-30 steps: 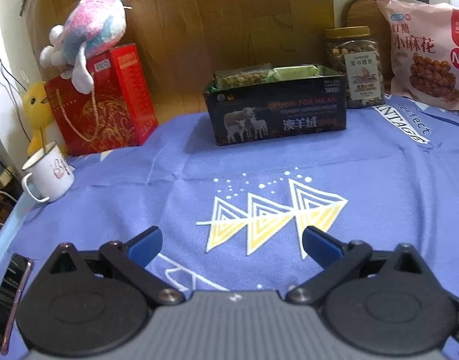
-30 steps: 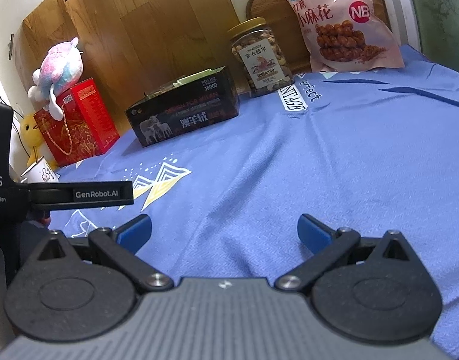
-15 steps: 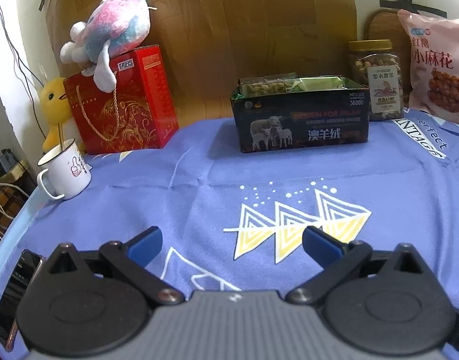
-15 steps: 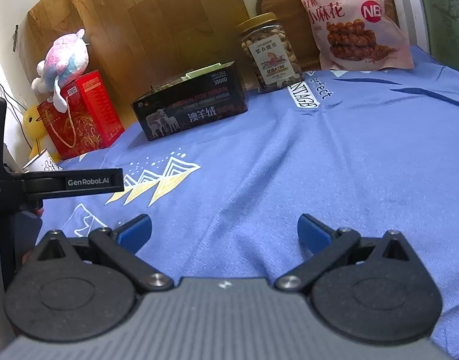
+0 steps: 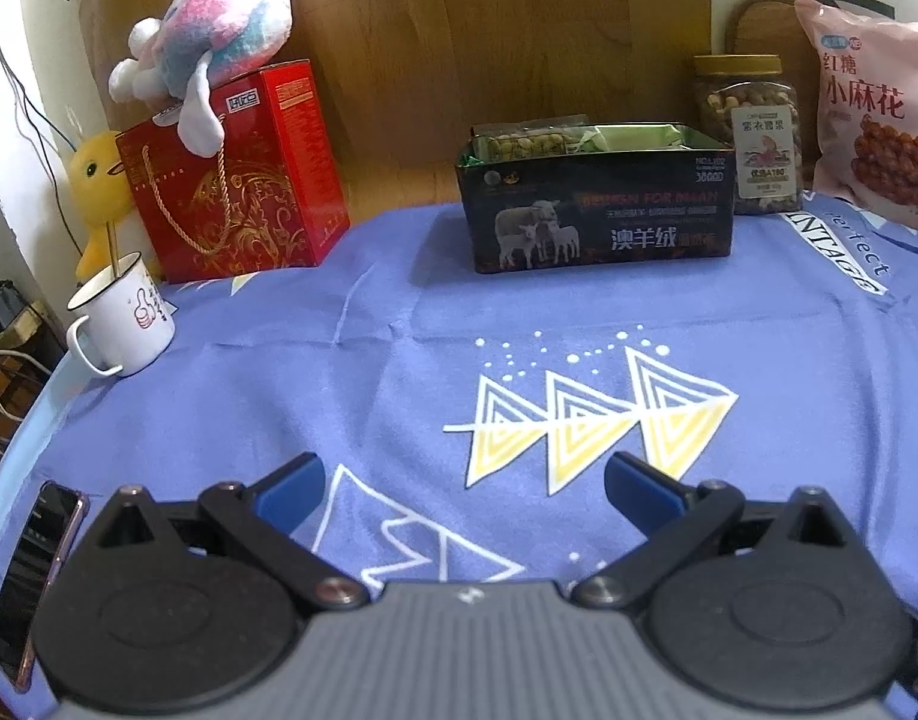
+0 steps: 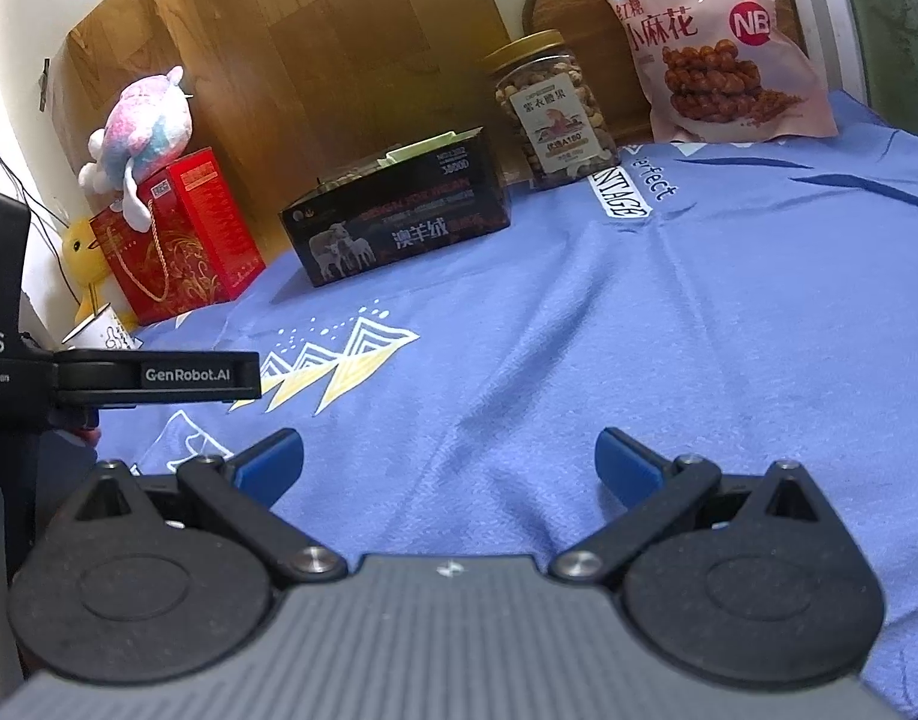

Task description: Organize snacks

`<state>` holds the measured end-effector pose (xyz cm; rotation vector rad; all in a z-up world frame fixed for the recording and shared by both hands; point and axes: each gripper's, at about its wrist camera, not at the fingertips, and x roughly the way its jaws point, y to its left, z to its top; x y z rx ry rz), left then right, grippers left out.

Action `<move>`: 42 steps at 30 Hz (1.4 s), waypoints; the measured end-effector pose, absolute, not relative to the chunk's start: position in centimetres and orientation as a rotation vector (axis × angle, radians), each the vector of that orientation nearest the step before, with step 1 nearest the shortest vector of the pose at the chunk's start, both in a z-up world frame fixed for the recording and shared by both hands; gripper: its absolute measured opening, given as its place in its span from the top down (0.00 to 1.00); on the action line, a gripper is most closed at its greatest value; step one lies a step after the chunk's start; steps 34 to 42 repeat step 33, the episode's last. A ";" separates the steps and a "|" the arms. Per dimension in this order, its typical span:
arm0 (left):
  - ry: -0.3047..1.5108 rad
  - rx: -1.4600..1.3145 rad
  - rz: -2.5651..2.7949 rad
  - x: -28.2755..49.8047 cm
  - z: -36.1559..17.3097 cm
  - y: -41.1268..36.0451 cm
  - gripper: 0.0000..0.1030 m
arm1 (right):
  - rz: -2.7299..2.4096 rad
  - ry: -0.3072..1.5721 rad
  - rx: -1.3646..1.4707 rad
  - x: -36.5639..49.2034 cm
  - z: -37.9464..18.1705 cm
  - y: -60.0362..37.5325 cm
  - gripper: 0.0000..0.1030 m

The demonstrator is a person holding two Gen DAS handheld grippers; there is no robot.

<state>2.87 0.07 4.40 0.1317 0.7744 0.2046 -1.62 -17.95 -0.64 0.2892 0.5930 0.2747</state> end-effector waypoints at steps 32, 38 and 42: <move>0.738 0.142 0.150 2.2 5.0 -0.9 0.00 | 0.276 0.571 0.303 -1.9 -0.5 -18.2 0.00; 0.740 0.134 0.145 2.3 5.1 -0.8 0.00 | 0.276 0.570 0.303 -1.9 -0.5 -18.2 0.00; 0.740 0.134 0.145 2.3 5.1 -0.8 0.00 | 0.276 0.570 0.303 -1.9 -0.5 -18.2 0.00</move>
